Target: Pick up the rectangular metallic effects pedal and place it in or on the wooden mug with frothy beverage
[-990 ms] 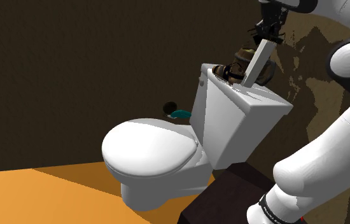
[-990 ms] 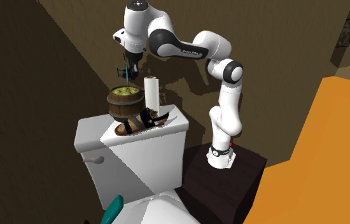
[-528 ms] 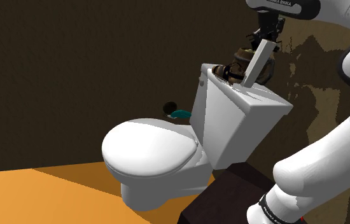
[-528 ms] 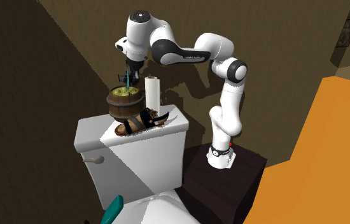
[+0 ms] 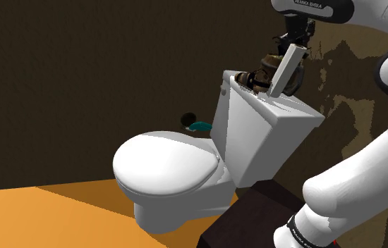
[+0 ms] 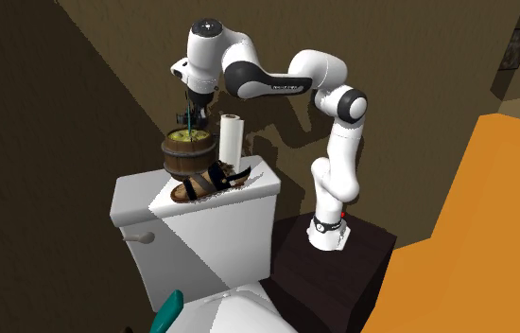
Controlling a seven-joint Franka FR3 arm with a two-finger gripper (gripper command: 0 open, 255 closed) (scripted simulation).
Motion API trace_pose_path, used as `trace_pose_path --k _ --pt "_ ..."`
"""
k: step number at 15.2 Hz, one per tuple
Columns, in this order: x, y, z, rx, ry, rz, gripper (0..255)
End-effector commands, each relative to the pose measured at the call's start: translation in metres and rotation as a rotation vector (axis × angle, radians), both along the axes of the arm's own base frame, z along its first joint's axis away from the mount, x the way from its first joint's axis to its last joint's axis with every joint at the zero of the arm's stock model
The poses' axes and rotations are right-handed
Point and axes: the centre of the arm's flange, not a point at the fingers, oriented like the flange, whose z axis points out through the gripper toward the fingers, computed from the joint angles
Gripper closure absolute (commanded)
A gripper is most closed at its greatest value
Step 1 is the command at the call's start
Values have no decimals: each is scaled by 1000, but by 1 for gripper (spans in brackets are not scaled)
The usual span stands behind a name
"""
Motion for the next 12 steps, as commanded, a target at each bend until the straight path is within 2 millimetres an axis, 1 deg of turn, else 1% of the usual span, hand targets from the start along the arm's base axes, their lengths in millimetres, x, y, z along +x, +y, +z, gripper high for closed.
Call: trace_pose_path --k 1,5,9,12 --pt "2 1 -2 4 4 2 0" --pt "1 0 -2 4 4 2 0" --pt "12 26 39 4 4 2 0" --pt "12 26 39 4 4 2 0"
